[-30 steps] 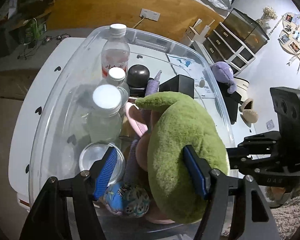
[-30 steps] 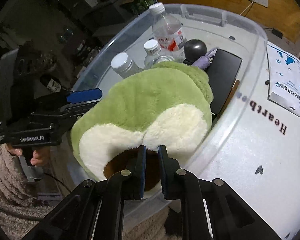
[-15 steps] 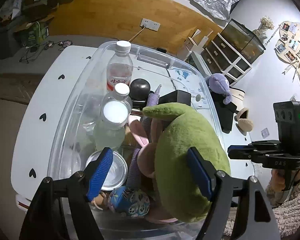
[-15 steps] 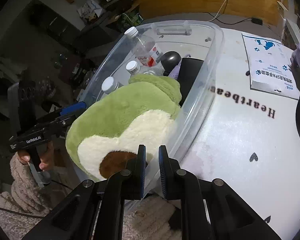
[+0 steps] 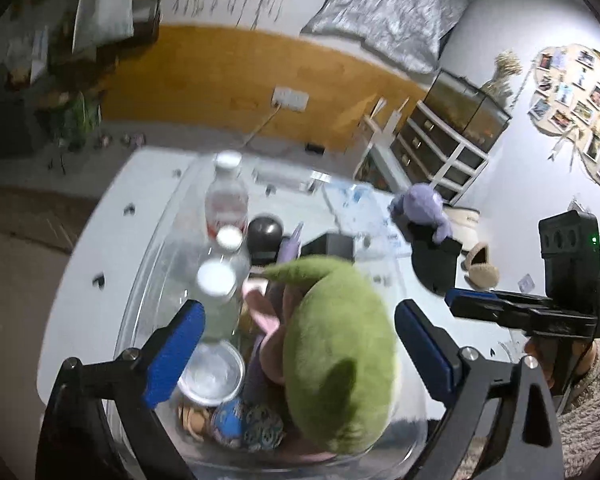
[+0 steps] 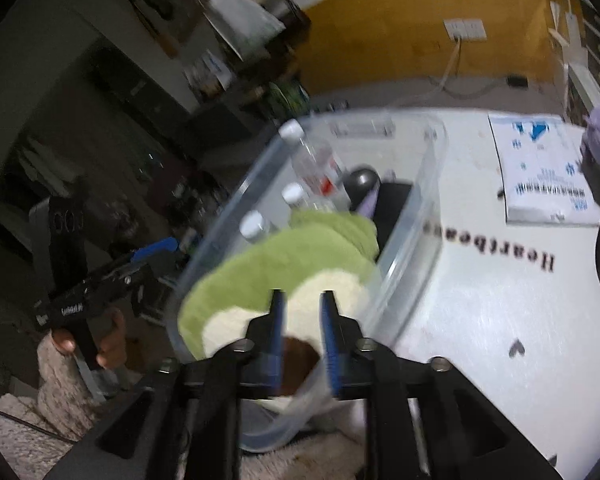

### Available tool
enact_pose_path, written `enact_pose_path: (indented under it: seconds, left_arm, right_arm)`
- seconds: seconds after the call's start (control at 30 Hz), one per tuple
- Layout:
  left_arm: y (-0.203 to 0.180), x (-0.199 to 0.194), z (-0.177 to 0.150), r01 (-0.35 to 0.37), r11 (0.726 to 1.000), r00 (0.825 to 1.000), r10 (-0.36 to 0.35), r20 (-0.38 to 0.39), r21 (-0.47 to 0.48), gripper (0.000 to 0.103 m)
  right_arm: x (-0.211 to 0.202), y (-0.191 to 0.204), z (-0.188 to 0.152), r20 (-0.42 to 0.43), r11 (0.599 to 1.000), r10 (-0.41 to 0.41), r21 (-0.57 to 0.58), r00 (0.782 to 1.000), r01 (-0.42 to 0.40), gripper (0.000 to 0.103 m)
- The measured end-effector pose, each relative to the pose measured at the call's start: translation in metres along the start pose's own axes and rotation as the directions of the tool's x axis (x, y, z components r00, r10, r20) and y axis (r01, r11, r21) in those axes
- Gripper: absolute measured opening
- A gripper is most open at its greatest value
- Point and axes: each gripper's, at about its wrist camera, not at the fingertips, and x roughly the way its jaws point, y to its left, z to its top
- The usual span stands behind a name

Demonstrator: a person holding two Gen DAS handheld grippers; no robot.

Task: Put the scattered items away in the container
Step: 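Lower the avocado plush into the clear box with the left tool, then open the left tool and withdraw it from the box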

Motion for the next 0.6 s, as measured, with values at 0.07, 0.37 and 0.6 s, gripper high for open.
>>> enact_pose_path:
  seconds: [0.07, 0.37, 0.6]
  left_arm:
    - [-0.01, -0.003, 0.002, -0.016, 1.0, 1.0, 0.015, 0.026, 0.011, 0.097]
    - [-0.051, -0.009, 0.006, -0.139, 0.99, 0.969, 0.14, 0.202, -0.02, 0.097]
    - [-0.109, 0.007, -0.01, -0.188, 0.981, 0.936, 0.193, 0.293, -0.045, 0.097]
  right_arm:
    - [-0.009, 0.002, 0.001, 0.053, 1.0, -0.002, -0.016, 0.999, 0.002, 0.091]
    - [-0.06, -0.025, -0.005, 0.32, 0.996, -0.085, 0.009, 0.944, 0.086, 0.091]
    - [-0.079, -0.067, -0.022, 0.333, 0.985, -0.171, 0.042, 0.927, 0.167, 0.091]
